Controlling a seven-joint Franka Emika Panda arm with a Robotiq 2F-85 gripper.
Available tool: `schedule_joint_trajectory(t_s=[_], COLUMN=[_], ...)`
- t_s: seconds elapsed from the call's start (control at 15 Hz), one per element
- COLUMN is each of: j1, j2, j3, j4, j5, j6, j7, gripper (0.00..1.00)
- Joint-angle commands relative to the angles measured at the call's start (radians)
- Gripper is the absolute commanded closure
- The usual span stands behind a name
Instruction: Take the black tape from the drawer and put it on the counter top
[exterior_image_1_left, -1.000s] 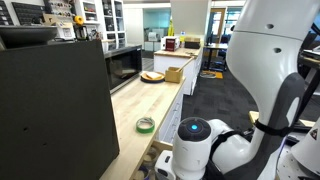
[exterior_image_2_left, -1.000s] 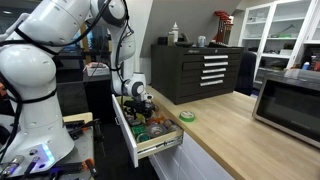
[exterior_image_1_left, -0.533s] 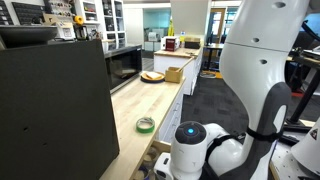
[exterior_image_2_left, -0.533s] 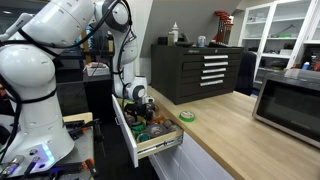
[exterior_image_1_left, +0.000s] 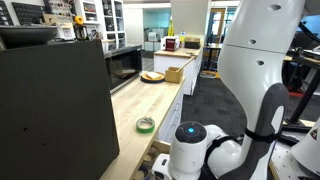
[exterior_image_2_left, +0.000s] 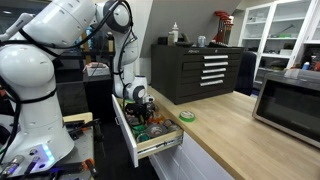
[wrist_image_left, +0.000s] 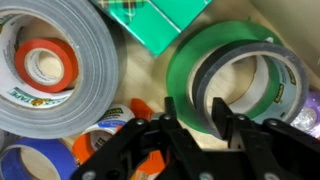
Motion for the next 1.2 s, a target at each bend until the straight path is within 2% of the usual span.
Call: schedule_joint_trajectory(t_s=[0.0,0.13,0.27,0.33,0.6,0.87,1.13], j1=[-0.047,-0.056,-0.061,-0.062,-0.03,-0.029,-0.026], j2=[0.019,0.029,0.027,0.021,-0.026,-0.102,-0.217], j3=[0.06,0.08,0.086,0.083,0.062,0.098,0.136], j4=[-0.025,-0.041,-0.061,-0.069,-0.092,-0.109,-0.128], j5=[0.033,0.041,0.049,0.052,0.054,0.056,0.063], j6=[0.062,0.076,0.095,0.108,0.112,0.025,-0.13], j7=[-0.043,-0.044,-0.04,-0.042,-0.041,-0.044,-0.03], gripper=[0.87,0.96,0.97,0.94,0.94,0.96,0.96])
